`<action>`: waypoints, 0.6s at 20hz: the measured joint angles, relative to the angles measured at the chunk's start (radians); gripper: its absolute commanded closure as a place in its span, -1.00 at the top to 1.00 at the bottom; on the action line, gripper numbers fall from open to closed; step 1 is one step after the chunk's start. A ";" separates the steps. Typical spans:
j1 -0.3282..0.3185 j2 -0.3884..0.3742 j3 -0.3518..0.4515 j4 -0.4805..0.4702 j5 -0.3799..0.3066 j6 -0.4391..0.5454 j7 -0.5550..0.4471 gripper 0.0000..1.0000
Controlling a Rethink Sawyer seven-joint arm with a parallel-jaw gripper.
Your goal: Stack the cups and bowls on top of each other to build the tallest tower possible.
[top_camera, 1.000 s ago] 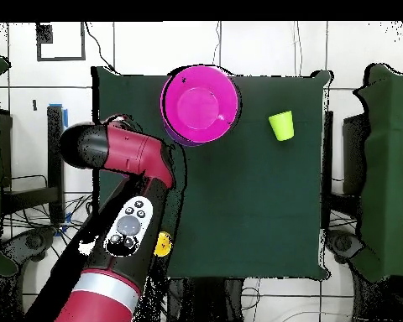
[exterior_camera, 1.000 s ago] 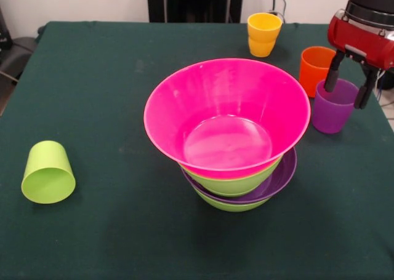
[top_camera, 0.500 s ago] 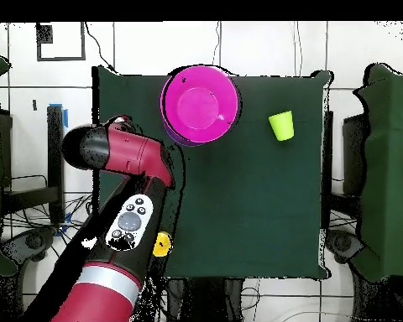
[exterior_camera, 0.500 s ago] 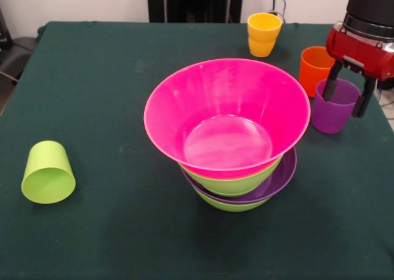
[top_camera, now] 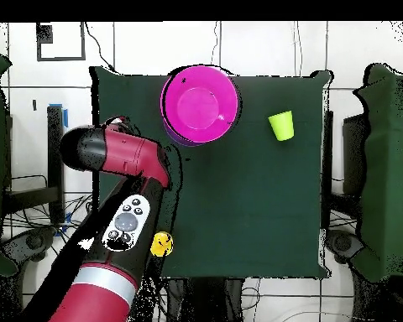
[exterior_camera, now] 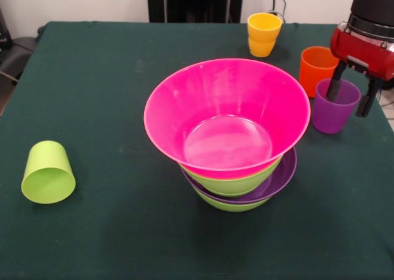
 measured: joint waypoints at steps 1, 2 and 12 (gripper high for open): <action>0.001 0.000 0.000 0.000 0.000 0.000 0.000 1.00; 0.002 0.000 0.000 0.000 0.000 0.000 0.000 1.00; 0.017 0.000 0.000 0.000 0.011 0.000 0.000 1.00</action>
